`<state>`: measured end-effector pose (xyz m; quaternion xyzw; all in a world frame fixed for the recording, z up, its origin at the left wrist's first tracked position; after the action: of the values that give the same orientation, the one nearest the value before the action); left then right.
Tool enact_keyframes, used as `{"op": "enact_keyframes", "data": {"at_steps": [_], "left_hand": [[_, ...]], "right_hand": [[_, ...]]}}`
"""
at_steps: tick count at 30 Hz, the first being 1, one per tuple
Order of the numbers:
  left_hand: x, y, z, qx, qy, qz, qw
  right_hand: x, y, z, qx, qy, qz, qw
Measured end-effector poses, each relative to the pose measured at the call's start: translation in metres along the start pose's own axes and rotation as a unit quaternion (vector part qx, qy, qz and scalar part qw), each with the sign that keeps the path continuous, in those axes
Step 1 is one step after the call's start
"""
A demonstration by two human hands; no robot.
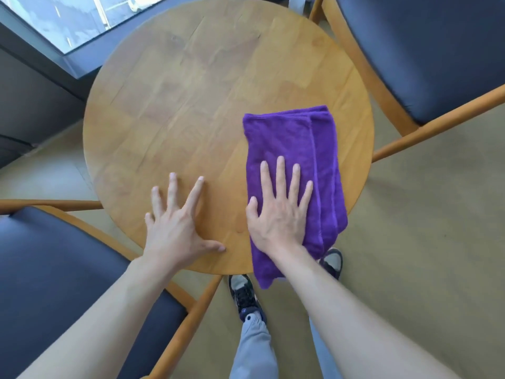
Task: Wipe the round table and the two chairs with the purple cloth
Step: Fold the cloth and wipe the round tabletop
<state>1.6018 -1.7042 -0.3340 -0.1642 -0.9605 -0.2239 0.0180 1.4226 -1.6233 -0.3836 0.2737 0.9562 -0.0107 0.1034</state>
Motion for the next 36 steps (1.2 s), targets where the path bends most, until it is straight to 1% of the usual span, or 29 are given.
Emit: {"op": "enact_keyframes", "data": {"at_steps": [1,2,3,4,6,7,8,10,11,13,15,17,19,20,22,25,27,28,30,31,32,33,34,35,36], "left_hand": [[-0.012,0.007,0.002,-0.001,0.001,-0.022,1.0],[-0.023,0.013,0.004,-0.005,0.0,-0.036,0.999],[-0.032,0.017,0.007,-0.009,0.001,-0.041,0.999],[-0.038,0.019,0.009,-0.011,0.006,-0.04,0.999],[-0.04,0.019,0.012,-0.01,0.021,-0.03,0.999],[-0.039,0.019,0.012,-0.009,0.026,-0.028,0.999],[-0.037,0.019,0.011,-0.01,0.027,-0.03,0.999],[-0.037,0.018,0.01,-0.01,0.022,-0.035,0.999],[-0.037,0.018,0.01,-0.011,0.02,-0.039,0.999],[-0.038,0.018,0.009,-0.006,0.031,-0.048,0.998],[-0.037,0.018,0.01,0.003,0.041,-0.054,0.998],[-0.038,0.017,0.01,0.004,0.039,-0.051,0.998],[-0.043,0.015,0.01,-0.006,0.037,-0.042,0.998],[-0.045,0.015,0.009,-0.015,0.029,-0.027,0.999],[-0.054,0.015,0.009,-0.029,0.034,-0.001,0.999],[-0.063,0.019,-0.001,-0.017,0.119,0.0,0.993],[-0.063,0.022,-0.008,0.007,0.169,-0.006,0.986],[-0.06,0.023,-0.01,0.02,0.19,-0.027,0.981],[-0.048,0.029,-0.01,0.058,0.22,-0.101,0.969],[-0.038,0.034,-0.009,0.094,0.22,-0.132,0.962],[-0.026,0.041,-0.006,0.138,0.207,-0.145,0.958],[-0.013,0.048,-0.003,0.181,0.191,-0.139,0.955],[0.001,0.056,0.001,0.216,0.18,-0.121,0.952],[0.016,0.063,0.007,0.235,0.176,-0.101,0.951],[0.03,0.068,0.014,0.235,0.172,-0.086,0.953]], "right_hand": [[-0.011,0.014,0.003,0.001,-0.005,-0.003,1.0],[-0.021,0.034,0.006,-0.006,-0.009,-0.034,0.999],[-0.028,0.055,0.01,-0.018,-0.015,-0.093,0.995],[-0.032,0.076,0.012,-0.03,-0.019,-0.173,0.984],[-0.024,0.097,0.013,-0.053,-0.012,-0.324,0.944],[-0.016,0.093,0.014,-0.064,-0.008,-0.38,0.923],[-0.009,0.083,0.014,-0.072,-0.007,-0.417,0.906],[-0.009,0.052,0.012,-0.091,-0.012,-0.447,0.89],[-0.015,0.033,0.012,-0.096,-0.014,-0.444,0.891],[-0.038,-0.003,0.014,-0.094,-0.015,-0.403,0.91],[-0.065,-0.029,0.018,-0.081,-0.005,-0.322,0.943],[-0.091,-0.034,0.02,-0.073,-0.002,-0.23,0.971],[-0.106,-0.012,0.02,-0.067,-0.024,-0.174,0.982],[-0.107,0.007,0.019,-0.066,-0.04,-0.17,0.982],[-0.101,0.048,0.014,-0.08,-0.062,-0.195,0.976],[-0.086,0.097,0.001,-0.129,-0.087,-0.23,0.961],[-0.079,0.106,-0.008,-0.172,-0.13,-0.24,0.947],[-0.075,0.101,-0.013,-0.192,-0.168,-0.237,0.937],[-0.062,0.077,-0.025,-0.219,-0.262,-0.207,0.917],[-0.053,0.06,-0.029,-0.22,-0.303,-0.189,0.908],[-0.042,0.042,-0.034,-0.211,-0.324,-0.182,0.904],[-0.032,0.024,-0.038,-0.19,-0.319,-0.19,0.909],[-0.022,0.004,-0.04,-0.163,-0.289,-0.21,0.92],[-0.013,-0.016,-0.041,-0.14,-0.246,-0.235,0.93],[-0.005,-0.037,-0.04,-0.127,-0.2,-0.259,0.936]]}}
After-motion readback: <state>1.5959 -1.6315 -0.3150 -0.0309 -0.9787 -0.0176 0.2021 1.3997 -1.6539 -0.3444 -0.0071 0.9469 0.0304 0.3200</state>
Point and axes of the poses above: each hand's wrist, its own y-axis away from the middle knuckle, its own z-axis out of the palm, x = y × z, the point moved 1 cm from there along -y, towards the middle knuckle, and after that the axes turned 9 degrees about x, right-handed, at the moved point
